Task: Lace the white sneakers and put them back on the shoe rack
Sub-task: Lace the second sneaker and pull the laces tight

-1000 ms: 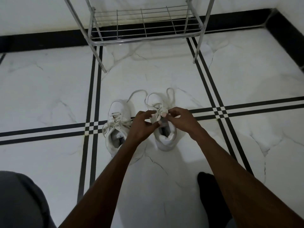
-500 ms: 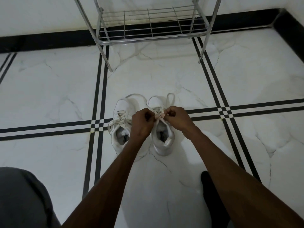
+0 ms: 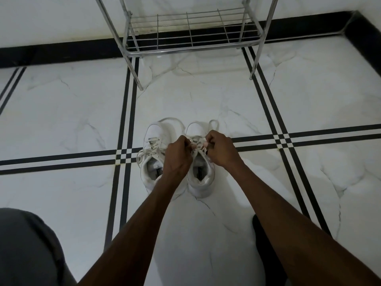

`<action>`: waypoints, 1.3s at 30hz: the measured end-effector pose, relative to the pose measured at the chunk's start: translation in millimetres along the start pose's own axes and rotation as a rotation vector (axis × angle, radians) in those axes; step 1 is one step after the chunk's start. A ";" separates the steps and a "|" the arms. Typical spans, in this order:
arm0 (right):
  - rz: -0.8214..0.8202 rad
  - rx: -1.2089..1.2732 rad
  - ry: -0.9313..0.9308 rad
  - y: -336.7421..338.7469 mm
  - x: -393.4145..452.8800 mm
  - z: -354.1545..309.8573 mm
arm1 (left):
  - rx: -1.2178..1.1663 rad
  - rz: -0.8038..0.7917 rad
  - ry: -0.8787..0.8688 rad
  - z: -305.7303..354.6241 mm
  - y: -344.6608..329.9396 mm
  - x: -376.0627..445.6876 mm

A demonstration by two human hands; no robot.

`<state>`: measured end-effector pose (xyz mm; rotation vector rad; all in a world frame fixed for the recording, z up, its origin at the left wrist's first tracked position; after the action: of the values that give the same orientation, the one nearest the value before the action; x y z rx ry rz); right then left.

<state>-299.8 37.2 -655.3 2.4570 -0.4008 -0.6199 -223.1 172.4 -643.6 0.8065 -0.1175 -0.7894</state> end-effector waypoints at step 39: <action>0.001 0.053 0.234 57.0 5.0 -49.1 | -0.343 -0.218 -0.071 9.5 8.4 27.8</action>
<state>-278.7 12.2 -587.5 2.5424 -0.3287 -0.3191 -201.9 151.5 -636.5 0.4707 0.0438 -1.0116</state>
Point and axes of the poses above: each hand's wrist, its own x-axis towards the middle knuckle, its own y-axis out of the back of the hand, z = x × y, the point moved 9 cm from there along x, towards the middle knuckle, and after that the axes turned 13 degrees about -z, right-handed, at the moved point
